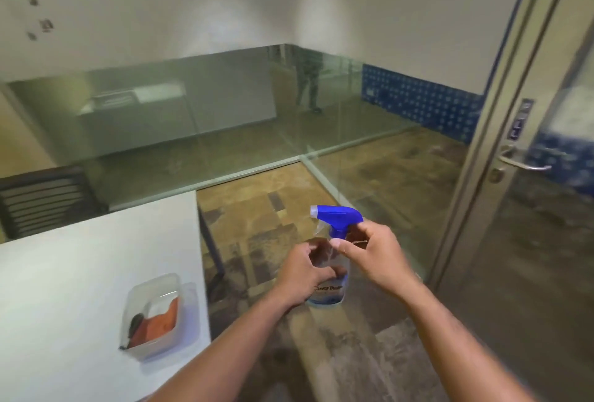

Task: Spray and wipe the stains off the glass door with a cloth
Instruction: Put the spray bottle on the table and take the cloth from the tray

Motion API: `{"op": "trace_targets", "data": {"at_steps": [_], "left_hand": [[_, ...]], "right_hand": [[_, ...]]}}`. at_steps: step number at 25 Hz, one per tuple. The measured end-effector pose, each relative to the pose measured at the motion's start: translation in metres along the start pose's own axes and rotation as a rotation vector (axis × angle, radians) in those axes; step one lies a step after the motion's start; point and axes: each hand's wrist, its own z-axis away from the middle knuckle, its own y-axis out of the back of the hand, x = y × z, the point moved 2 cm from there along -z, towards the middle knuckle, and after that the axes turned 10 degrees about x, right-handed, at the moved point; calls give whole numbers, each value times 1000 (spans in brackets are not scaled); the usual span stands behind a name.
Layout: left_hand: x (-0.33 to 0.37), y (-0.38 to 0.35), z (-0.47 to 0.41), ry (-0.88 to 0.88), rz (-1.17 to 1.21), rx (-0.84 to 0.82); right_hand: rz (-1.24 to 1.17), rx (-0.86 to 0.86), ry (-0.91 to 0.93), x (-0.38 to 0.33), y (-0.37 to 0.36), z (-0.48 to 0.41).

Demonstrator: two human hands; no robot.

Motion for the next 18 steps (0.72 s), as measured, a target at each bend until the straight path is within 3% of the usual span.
{"op": "trace_targets", "data": {"at_steps": [18], "left_hand": [[-191,357,26,141,-107,381]], "right_hand": [[-34,-321,-15,-101,-407,27]]}}
